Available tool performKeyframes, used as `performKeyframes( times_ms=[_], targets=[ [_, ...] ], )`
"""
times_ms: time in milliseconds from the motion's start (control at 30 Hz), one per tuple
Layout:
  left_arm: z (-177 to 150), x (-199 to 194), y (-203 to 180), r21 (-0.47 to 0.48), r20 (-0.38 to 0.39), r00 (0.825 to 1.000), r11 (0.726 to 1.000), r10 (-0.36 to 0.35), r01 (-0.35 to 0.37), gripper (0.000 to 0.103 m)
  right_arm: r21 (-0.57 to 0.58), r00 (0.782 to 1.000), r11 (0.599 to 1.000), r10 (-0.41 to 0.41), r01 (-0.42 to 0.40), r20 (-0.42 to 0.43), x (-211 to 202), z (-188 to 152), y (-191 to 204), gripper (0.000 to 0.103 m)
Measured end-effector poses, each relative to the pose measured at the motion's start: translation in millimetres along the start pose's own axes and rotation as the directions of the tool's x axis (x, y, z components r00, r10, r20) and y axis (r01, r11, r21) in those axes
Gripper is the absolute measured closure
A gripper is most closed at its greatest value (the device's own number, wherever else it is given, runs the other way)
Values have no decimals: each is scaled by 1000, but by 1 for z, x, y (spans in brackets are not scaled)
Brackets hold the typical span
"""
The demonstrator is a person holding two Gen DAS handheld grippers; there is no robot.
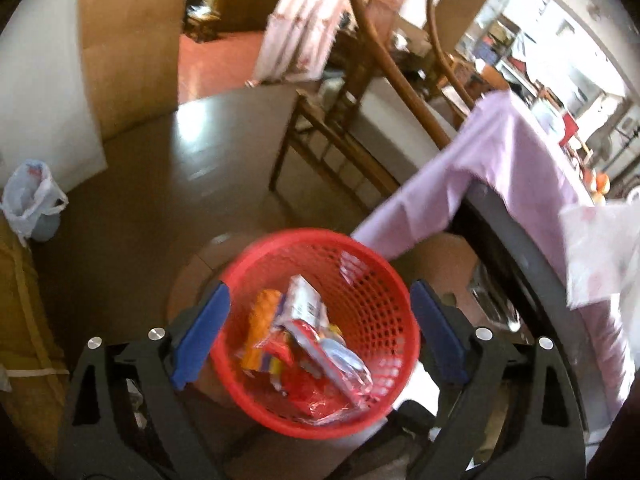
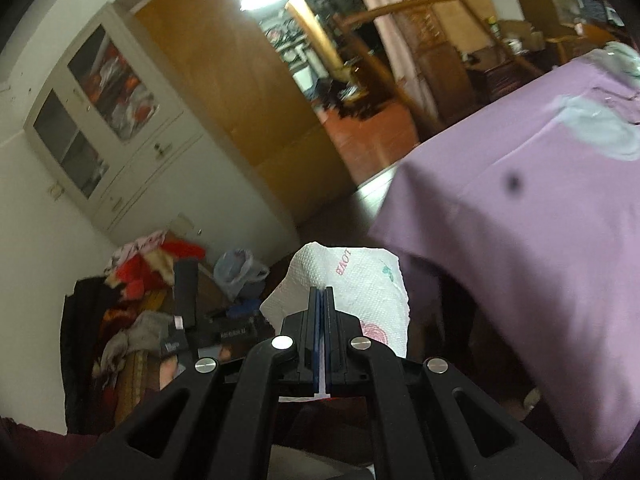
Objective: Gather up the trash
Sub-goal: 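Lower the napkin into the red basket and open the right tool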
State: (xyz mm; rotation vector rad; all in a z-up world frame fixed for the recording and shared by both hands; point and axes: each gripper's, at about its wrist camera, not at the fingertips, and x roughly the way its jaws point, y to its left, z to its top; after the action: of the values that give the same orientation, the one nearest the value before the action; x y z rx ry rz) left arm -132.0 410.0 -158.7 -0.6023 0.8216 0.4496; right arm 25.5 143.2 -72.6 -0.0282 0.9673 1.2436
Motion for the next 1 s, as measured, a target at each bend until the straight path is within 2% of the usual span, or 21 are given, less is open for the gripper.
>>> performKeyframes(
  times_ms=[133,333,433,567,700,800,867,1000],
  targets=[
    [7,-17,12,-9,66,995,998,69,-68,11,-24,997,999,28,-29,-68,37,-3,16,101],
    [14,-34,27,-41,130,986,994,102,-97,9,-20,982,997,74,-79,-172,106,-6,31,101],
    [14,-35,31,-40,141,983,993,115,-110,9,-1,969,996,82,-85,-232,143,-12,26,101],
    [13,-27,30,-18,139,980,990,140,-138,9,15,953,999,48,-45,-300,183,-25,12,101],
    [10,-18,32,-17,120,982,990,144,-143,9,-33,932,999,-52,43,-359,220,-40,2,98],
    [10,-17,33,-21,114,982,989,151,-149,9,-71,922,993,-118,99,-369,231,-49,1,94],
    [10,-17,33,-17,118,980,987,158,-157,9,-69,929,992,-122,104,-349,224,-48,0,83],
    [11,-21,28,-10,136,977,986,165,-165,9,-95,952,990,-128,106,-277,196,-38,4,79]
  ],
)
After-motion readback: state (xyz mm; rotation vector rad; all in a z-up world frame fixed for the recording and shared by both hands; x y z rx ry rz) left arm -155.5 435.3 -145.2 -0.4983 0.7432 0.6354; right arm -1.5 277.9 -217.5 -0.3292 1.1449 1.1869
